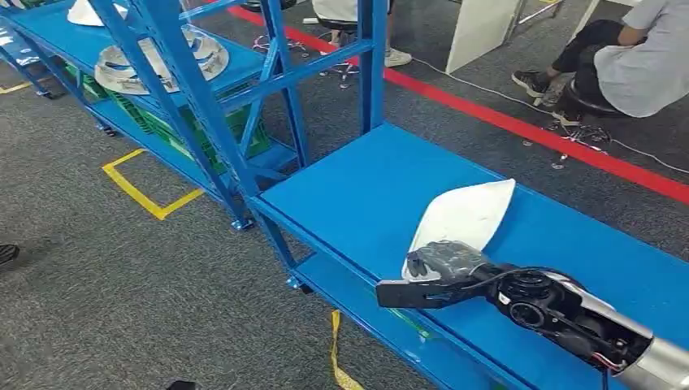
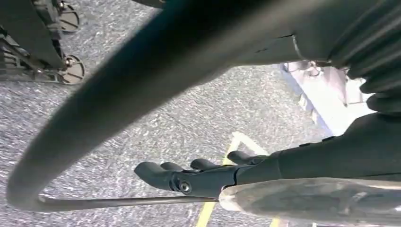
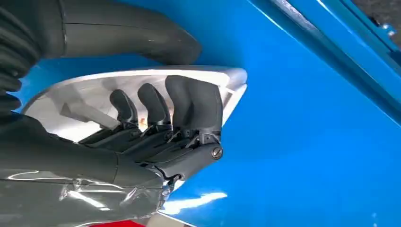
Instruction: Take the parts from the cabinet and place them on the table.
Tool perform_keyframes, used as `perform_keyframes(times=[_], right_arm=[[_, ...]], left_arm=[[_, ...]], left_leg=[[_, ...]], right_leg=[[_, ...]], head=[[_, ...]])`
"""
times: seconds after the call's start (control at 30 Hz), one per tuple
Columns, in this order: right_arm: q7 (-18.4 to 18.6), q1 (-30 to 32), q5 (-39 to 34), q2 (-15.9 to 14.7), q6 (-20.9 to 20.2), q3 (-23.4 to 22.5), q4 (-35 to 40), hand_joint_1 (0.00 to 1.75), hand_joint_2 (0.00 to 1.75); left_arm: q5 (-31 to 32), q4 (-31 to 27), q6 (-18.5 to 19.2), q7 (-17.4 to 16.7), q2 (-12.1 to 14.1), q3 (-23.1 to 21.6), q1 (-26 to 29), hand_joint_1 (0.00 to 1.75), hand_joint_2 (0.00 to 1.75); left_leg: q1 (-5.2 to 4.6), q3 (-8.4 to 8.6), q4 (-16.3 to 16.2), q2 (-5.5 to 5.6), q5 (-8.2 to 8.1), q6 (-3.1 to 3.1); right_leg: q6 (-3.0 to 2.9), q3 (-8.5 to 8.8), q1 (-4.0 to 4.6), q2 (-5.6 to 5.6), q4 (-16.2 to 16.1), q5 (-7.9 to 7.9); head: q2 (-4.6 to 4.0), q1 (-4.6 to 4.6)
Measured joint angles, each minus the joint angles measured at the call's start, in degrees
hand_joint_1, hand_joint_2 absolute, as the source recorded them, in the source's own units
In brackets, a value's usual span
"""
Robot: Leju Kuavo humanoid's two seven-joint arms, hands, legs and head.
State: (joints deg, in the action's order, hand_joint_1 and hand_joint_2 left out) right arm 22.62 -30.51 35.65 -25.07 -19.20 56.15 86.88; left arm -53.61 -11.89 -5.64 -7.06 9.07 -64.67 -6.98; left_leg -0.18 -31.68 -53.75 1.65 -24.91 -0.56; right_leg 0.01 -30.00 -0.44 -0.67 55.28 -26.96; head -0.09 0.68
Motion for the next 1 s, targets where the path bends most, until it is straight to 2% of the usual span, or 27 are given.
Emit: perform_keyframes(times=[0.1,0.23,0.37,0.47,0.7,0.77,0.87,0.93,1.0], right_arm=[[-1.5,1.0,-0.4,0.1,4.6,-1.2,0.0,1.31,1.75],[-3.1,1.7,-2.0,0.2,8.2,-3.0,0.0,1.31,1.75],[-9.2,4.3,-9.9,0.8,18.4,-7.9,1.2,1.31,1.75],[-10.1,4.8,-11.1,0.9,19.5,-10.6,2.1,1.31,1.75],[-10.8,6.3,-11.8,1.3,20.1,-13.9,3.2,1.31,1.75],[-13.7,7.2,-15.7,1.6,23.2,-15.1,3.7,1.31,1.75],[-20.2,8.7,-26.0,2.1,26.7,-17.5,5.6,1.31,1.75],[-25.2,10.1,-33.2,2.7,26.8,-19.4,7.7,1.31,1.75],[-29.4,11.2,-39.5,3.5,25.2,-20.8,10.0,1.31,1.75]], left_arm=[[-0.4,0.0,0.0,-0.1,0.1,0.0,0.1,0.0,1.75],[-0.6,0.0,0.0,-0.1,0.1,0.0,0.1,0.0,1.75],[-0.7,0.0,0.0,-0.1,0.2,0.0,0.3,0.0,1.75],[-0.7,0.0,0.0,-0.1,0.2,0.0,0.3,0.0,1.75],[-0.7,0.0,0.0,-0.1,0.2,0.0,0.3,0.0,1.75],[-0.4,0.0,0.0,0.0,0.2,0.0,0.3,0.0,1.75],[0.1,0.0,0.0,0.1,0.2,0.0,0.3,0.0,1.75],[0.2,0.0,0.0,0.1,0.2,0.0,0.2,0.0,1.75],[0.4,0.0,-0.1,0.1,0.2,0.0,0.2,0.0,1.75]], left_leg=[[0.0,-0.01,0.0,0.0,0.0,0.0],[0.0,-0.01,0.0,0.0,0.0,0.0],[-0.01,-0.03,0.0,0.02,0.0,0.0],[-0.01,-0.03,0.0,0.0,-0.01,0.01],[-0.01,-0.06,0.0,0.0,-0.02,0.01],[0.0,-0.06,0.0,0.0,-0.02,0.01],[-0.01,-0.07,0.0,0.0,-0.02,0.01],[0.0,-0.07,0.0,0.0,-0.02,0.01],[0.0,-0.07,0.0,0.01,-0.05,-0.01]], right_leg=[[0.0,0.0,0.0,0.0,0.0,0.0],[0.0,0.0,0.01,0.01,0.0,0.0],[0.0,-0.03,0.0,-0.03,0.0,0.0],[0.01,-0.03,0.0,-0.02,0.0,-0.01],[0.01,-0.06,0.01,-0.02,0.0,-0.01],[0.01,-0.07,0.01,-0.01,0.0,-0.01],[0.01,-0.07,0.0,-0.01,0.0,-0.01],[0.01,-0.07,0.01,-0.01,0.0,-0.01],[0.01,-0.09,0.01,-0.04,0.0,-0.01]], head=[[0.0,0.02],[0.0,0.07],[0.0,0.04],[0.0,0.07],[0.0,0.07],[0.0,0.02],[0.0,0.09],[0.0,0.02],[0.0,0.07]])
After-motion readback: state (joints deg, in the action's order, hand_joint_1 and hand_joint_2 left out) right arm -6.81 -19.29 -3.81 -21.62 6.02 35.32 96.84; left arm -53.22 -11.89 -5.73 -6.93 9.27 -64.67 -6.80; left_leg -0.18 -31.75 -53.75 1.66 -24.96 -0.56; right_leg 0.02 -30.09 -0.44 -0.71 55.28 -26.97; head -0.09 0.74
